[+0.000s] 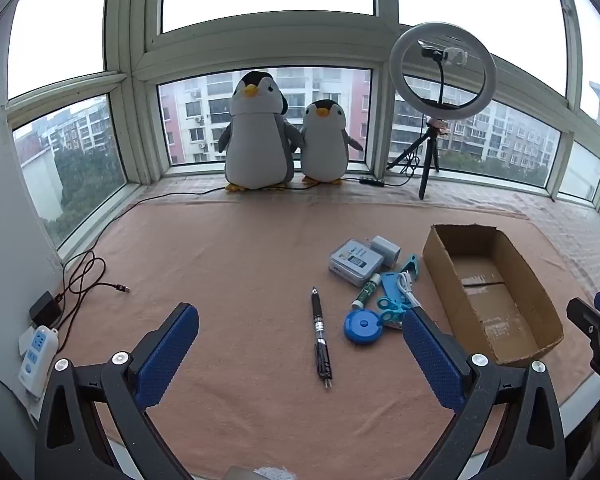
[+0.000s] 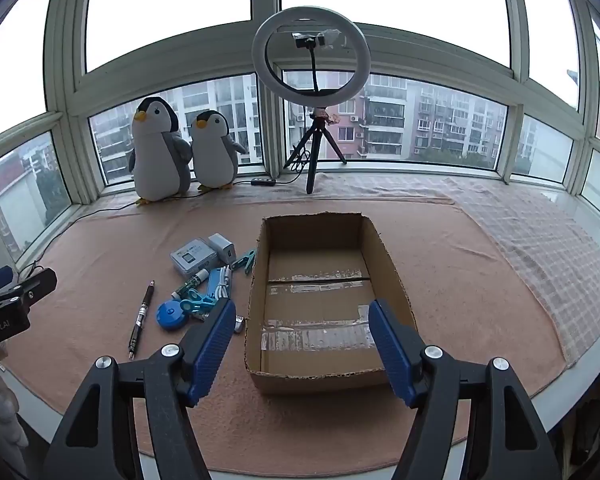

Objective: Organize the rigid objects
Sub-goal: 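Move the left tool toward the black pen on the carpet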

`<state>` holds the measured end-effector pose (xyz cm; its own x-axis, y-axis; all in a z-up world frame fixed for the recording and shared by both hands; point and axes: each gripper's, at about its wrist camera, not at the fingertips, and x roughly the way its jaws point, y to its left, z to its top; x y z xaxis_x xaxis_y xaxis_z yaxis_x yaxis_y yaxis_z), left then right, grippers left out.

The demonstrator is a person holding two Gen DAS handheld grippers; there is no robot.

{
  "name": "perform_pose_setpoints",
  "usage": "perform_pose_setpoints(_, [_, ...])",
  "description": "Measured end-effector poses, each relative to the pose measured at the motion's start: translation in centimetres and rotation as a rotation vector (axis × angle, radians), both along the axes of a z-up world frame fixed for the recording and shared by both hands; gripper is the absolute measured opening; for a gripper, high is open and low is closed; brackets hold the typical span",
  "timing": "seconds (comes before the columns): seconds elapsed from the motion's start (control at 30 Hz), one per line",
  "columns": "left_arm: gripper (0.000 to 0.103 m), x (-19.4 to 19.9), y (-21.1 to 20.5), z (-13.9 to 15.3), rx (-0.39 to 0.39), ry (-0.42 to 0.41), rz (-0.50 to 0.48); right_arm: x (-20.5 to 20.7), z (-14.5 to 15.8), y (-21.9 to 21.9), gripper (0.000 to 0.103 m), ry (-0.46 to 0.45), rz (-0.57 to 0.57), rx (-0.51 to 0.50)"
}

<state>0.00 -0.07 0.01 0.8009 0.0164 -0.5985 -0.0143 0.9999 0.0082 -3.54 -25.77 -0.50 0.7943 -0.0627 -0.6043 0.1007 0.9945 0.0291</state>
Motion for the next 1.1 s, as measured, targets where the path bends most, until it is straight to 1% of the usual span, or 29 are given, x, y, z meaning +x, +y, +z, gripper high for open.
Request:
perform_pose_setpoints(0.17, [0.103,0.12,-0.18,-0.1,0.001,0.004,-0.003,0.0,-0.02,0.02,0.065,-0.004,0.0,-0.004])
perform_pose_setpoints(0.2, [0.103,0.0,-0.22,-0.64,-0.001,0.004,-0.002,0.03,-0.05,0.0,0.065,-0.004,-0.001,-0.004])
perform_pose_setpoints(0.27, [0.103,-0.04,-0.31,-0.78,-0.003,0.0,-0.001,0.05,-0.12,-0.09,0.065,-0.003,-0.002,0.0])
perform_pose_setpoints(0.3, [0.103,-0.37,-0.09,-0.34,-0.003,-0.005,0.001,0.07,-0.06,-0.13,0.065,-0.003,-0.002,0.002])
perform_pose_setpoints(0.47, [0.103,-0.72,-0.47,-0.57,-0.002,-0.006,-0.003,0.25,-0.54,-0.43,0.065,-0.006,-0.002,0.003])
perform_pose_setpoints(0.5, [0.103,-0.08,-0.13,-0.38,-0.01,0.004,-0.005,0.03,-0.21,-0.13,0.065,-0.003,-0.003,0.004])
perform_pose_setpoints(1.1, [0.103,0.04,-0.4,-0.52,-0.009,0.012,-0.013,0.0,-0.22,-0.41,0.065,0.002,-0.01,0.008])
